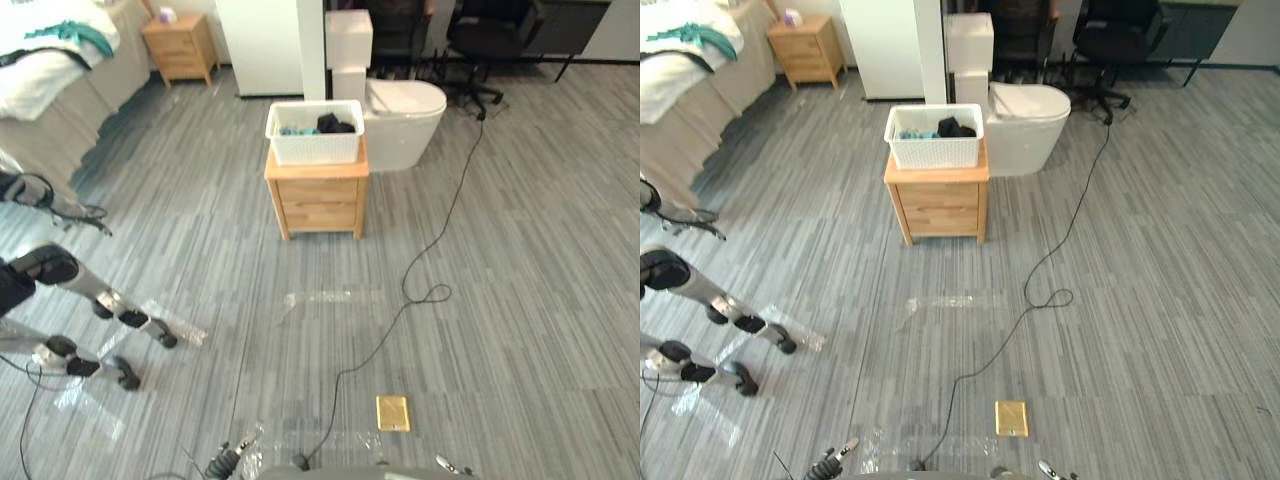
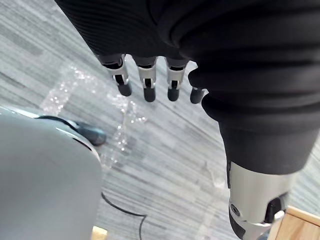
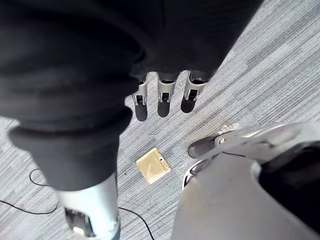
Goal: Pick up the laundry basket with both hands and put the clothes into the washing machine.
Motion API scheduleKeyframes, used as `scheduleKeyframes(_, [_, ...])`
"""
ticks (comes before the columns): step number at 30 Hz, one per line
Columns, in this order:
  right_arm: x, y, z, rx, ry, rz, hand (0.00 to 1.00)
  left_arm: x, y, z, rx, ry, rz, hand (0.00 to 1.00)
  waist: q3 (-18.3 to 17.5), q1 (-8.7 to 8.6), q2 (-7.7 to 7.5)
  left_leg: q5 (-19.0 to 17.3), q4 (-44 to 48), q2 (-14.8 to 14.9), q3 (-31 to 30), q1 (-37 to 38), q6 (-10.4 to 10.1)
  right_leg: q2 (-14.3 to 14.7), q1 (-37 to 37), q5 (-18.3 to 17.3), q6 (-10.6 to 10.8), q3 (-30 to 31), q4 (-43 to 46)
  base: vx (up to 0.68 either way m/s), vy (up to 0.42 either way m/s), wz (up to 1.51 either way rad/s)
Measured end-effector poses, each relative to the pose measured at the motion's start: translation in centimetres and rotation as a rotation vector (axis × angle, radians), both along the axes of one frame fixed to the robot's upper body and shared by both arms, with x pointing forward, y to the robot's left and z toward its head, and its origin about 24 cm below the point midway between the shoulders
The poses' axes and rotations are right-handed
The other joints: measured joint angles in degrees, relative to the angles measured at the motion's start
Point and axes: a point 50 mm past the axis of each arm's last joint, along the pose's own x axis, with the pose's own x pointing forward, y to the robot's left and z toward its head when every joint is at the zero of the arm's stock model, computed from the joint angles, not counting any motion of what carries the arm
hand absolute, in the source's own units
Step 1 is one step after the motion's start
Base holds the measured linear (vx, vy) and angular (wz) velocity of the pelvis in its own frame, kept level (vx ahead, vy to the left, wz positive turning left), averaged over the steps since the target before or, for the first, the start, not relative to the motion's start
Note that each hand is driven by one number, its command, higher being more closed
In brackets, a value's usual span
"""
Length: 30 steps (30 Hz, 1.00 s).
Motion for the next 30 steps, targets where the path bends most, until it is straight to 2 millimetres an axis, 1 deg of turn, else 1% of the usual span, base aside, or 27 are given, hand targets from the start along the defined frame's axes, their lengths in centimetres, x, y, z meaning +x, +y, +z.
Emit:
scheduleKeyframes(2, [0.4,0.2,0.0,0.009,-0.013,0.032,0.00,0.3,0.6,0.2,0.011,-0.019,0.018,0.00,1.97,0.40,-0.50,-1.42,16.86,2.00,1.74,-7.65,-0.84,-0.26,0.27,-2.37,-1.68,-0.66,1.24,-0.10,-0.014,0.15])
scheduleKeyframes(3, [0.4,0.0,0.1,0.006,-0.014,0.036,0.00,0.3,0.8,0.3,0.015,-0.019,0.021,0.00,2.00,0.53,-0.53,-1.51,20.35,3.00,2.97,-9.97,-1.02,-0.29,0.53,-2.67,-1.83,-0.62,1.56,-0.02,0.028,0.05])
scheduleKeyframes(4, [0.4,-0.2,0.1,0.002,-0.013,0.039,0.00,0.1,0.6,0.2,0.008,-0.014,0.022,0.00,2.01,1.07,-0.22,-2.76,22.51,4.40,5.46,-11.75,0.07,-0.29,0.53,-3.15,-1.50,-0.68,1.89,0.03,0.068,0.01])
scheduleKeyframes(5, [0.4,-0.7,0.2,-0.011,-0.014,0.039,0.00,0.0,0.1,0.1,-0.004,-0.012,0.024,0.00,1.93,1.38,1.09,-3.00,19.94,5.23,7.01,-12.48,0.51,-0.43,0.69,-3.39,-1.12,-0.53,1.88,0.09,0.121,0.00])
scheduleKeyframes(8, [1.0,-1.4,0.4,-0.025,-0.031,0.022,0.00,-0.2,-0.1,0.0,-0.010,-0.008,0.029,0.00,1.94,1.55,1.76,-2.47,10.65,3.90,6.94,-14.76,0.44,-2.67,0.54,-3.91,-0.33,0.06,2.11,0.16,0.186,-0.05])
scheduleKeyframes(9, [1.0,-1.5,0.4,-0.026,-0.032,0.011,0.00,-0.3,-0.2,0.0,-0.011,-0.005,0.031,0.00,1.88,1.63,1.74,-1.48,5.13,2.92,6.10,-15.66,-1.06,-4.25,0.08,-4.89,1.23,0.41,2.77,0.20,0.246,-0.17])
scheduleKeyframes(10, [1.0,-1.6,0.4,-0.027,-0.034,0.010,0.00,-0.4,-0.4,-0.1,-0.016,-0.001,0.031,0.00,1.69,1.69,2.30,-0.37,2.34,2.83,5.57,-16.11,-1.73,-4.99,0.10,-5.97,2.83,0.90,2.97,0.24,0.275,-0.22])
scheduleKeyframes(11, [1.0,-1.5,0.4,-0.025,-0.034,0.007,0.00,-0.4,-0.4,-0.1,-0.019,-0.001,0.034,0.00,1.70,1.83,2.32,1.03,3.73,2.90,5.82,-16.46,-1.14,-5.60,0.53,-6.59,3.54,1.25,3.02,0.33,0.311,-0.30])
scheduleKeyframes(12, [1.0,-1.4,0.4,-0.021,-0.034,0.004,0.00,-0.8,-0.3,-0.1,-0.019,0.004,0.053,0.00,1.36,2.18,1.72,0.67,8.52,2.04,5.69,-17.94,0.89,-7.26,1.08,-7.82,5.02,2.05,3.26,0.41,0.322,-0.30])
scheduleKeyframes(13, [0.8,-1.0,0.3,-0.008,-0.029,-0.003,0.00,-1.0,-0.2,-0.1,-0.019,0.007,0.067,0.00,0.29,2.24,1.69,-2.68,14.48,1.02,5.69,-19.72,4.19,-9.13,1.76,-9.28,6.06,2.14,4.97,0.46,0.319,-0.27])
scheduleKeyframes(14, [0.6,-0.8,0.2,-0.002,-0.023,-0.005,0.00,-1.1,-0.3,-0.2,-0.021,0.009,0.067,0.00,-0.09,2.04,1.13,-5.31,16.66,0.40,6.07,-19.98,4.43,-10.19,1.15,-9.98,7.27,2.33,7.77,0.40,0.249,-0.15])
scheduleKeyframes(15, [0.4,-0.9,0.2,0.002,-0.019,-0.013,0.00,-1.1,-0.2,-0.1,-0.019,0.010,0.066,0.00,-0.26,2.00,1.03,-7.82,18.45,-0.12,6.46,-19.36,5.34,-12.10,-1.19,-11.00,8.58,3.11,15.18,0.54,0.324,-0.03])
scheduleKeyframes(16, [0.2,-1.0,0.2,0.006,-0.022,-0.019,0.00,-1.1,-0.1,-0.1,-0.017,0.012,0.063,0.00,-0.33,1.58,0.82,-8.99,18.14,-1.39,6.69,-16.63,6.39,-15.01,-5.78,-10.80,8.28,4.15,28.75,0.65,0.351,0.06])
scheduleKeyframes(17, [-0.2,-0.9,0.1,0.015,-0.018,-0.041,0.00,-1.1,0.2,-0.1,-0.010,0.014,0.055,0.00,-0.42,1.39,0.03,-9.88,16.92,-2.66,7.44,-12.74,7.32,-17.60,-10.80,-9.37,6.07,5.46,44.26,0.65,0.323,0.10])
scheduleKeyframes(18, [-0.3,-0.9,0.1,0.018,-0.019,-0.055,0.00,-1.0,0.3,-0.1,-0.007,0.013,0.052,0.00,-0.37,1.39,-0.26,-10.24,15.93,-3.32,7.62,-10.33,7.56,-18.26,-12.75,-9.08,5.28,5.82,50.95,0.54,0.164,0.00])
scheduleKeyframes(19, [0.1,-0.9,0.2,0.016,-0.032,-0.054,0.00,-1.0,0.4,-0.1,-0.003,0.013,0.044,0.00,-0.17,1.49,-0.37,-10.36,11.83,-4.16,7.59,-3.71,7.60,-17.44,-16.14,-10.08,4.30,6.17,60.43,0.56,0.113,-0.16])
scheduleKeyframes(20, [0.2,-1.0,0.2,0.015,-0.034,-0.053,0.00,-0.9,0.4,0.0,-0.001,0.012,0.036,0.00,0.16,1.50,0.52,-10.36,9.51,-4.18,7.50,-0.58,7.61,-16.10,-17.26,-11.01,2.77,5.56,61.25,0.55,0.107,-0.22])
scheduleKeyframes(21, [0.4,-1.0,0.3,0.011,-0.044,-0.049,0.00,-0.6,0.2,0.0,-0.004,0.007,0.021,0.00,0.13,1.28,1.47,-10.34,5.65,-3.77,7.31,4.25,7.62,-13.37,-19.24,-12.96,-0.06,3.20,59.42,0.54,0.081,-0.14])
scheduleKeyframes(22, [0.4,-1.1,0.3,0.009,-0.046,-0.049,0.00,-0.3,-0.1,0.0,-0.010,-0.001,0.019,0.00,0.17,1.19,1.80,-10.34,4.52,-3.43,7.25,5.94,7.62,-12.11,-20.46,-13.84,-1.06,1.72,57.28,0.51,0.037,0.04])
scheduleKeyframes(23, [0.6,-1.2,0.4,0.004,-0.056,-0.050,0.00,0.9,-0.2,0.2,-0.013,-0.032,0.015,0.00,0.31,0.78,2.07,-10.34,3.33,-2.63,6.77,8.49,7.62,-9.57,-24.42,-15.11,-2.05,-0.70,50.31,0.50,0.009,0.19])
scheduleKeyframes(24, [0.7,-1.3,0.4,0.001,-0.063,-0.049,0.00,1.3,-0.4,0.2,-0.017,-0.043,0.015,0.00,0.40,0.37,2.25,-10.34,2.94,-2.21,6.30,9.36,7.62,-8.65,-26.19,-14.96,-2.10,-0.77,46.62,0.59,-0.056,0.45])
scheduleKeyframes(25, [0.8,-1.4,0.5,-0.006,-0.073,-0.050,0.00,1.9,-0.8,0.3,-0.028,-0.058,0.017,0.00,0.55,-0.56,2.74,-10.37,2.51,-1.24,5.95,10.69,7.54,-7.16,-29.01,-13.18,-1.48,0.69,38.20,0.59,-0.097,0.67])
scheduleKeyframes(26, [0.3,-1.3,0.5,-0.007,-0.071,-0.056,0.00,2.1,-1.4,0.2,-0.042,-0.068,0.029,0.00,0.59,-1.38,3.02,-10.46,1.63,-0.40,6.12,12.69,6.29,-6.24,-30.77,-8.26,-1.10,3.75,29.03,0.61,-0.124,0.71])
scheduleKeyframes(27, [0.0,-1.2,0.5,-0.004,-0.064,-0.060,0.00,2.1,-1.6,0.2,-0.049,-0.070,0.043,0.00,0.55,-1.53,2.91,-10.50,1.02,-0.27,6.18,13.69,4.85,-5.74,-30.87,-5.41,-0.92,5.38,24.70,0.55,-0.154,0.62])
scheduleKeyframes(28, [-1.3,-0.8,0.3,0.007,-0.035,-0.070,0.00,1.8,-1.7,0.2,-0.058,-0.071,0.077,0.00,0.44,-1.47,2.34,-11.63,0.46,-0.14,5.93,16.61,2.64,-5.66,-31.13,1.33,-0.46,8.66,18.19,0.60,-0.213,0.47])
scheduleKeyframes(29, [-2.0,-0.5,0.2,0.015,-0.019,-0.084,0.00,1.4,-2.0,0.0,-0.071,-0.066,0.118,0.00,-0.17,-1.48,1.73,-12.24,1.13,0.83,4.81,18.65,1.56,-5.51,-31.10,10.36,-2.30,10.11,20.86,0.61,-0.237,0.43])
scheduleKeyframes(30, [-2.0,-0.5,0.2,0.019,-0.019,-0.085,0.00,1.1,-2.1,0.0,-0.073,-0.061,0.132,0.00,-0.31,-1.52,2.18,-11.69,1.85,1.34,4.05,18.92,0.62,-5.40,-31.79,9.71,-2.93,10.15,23.92,0.60,-0.269,0.28])
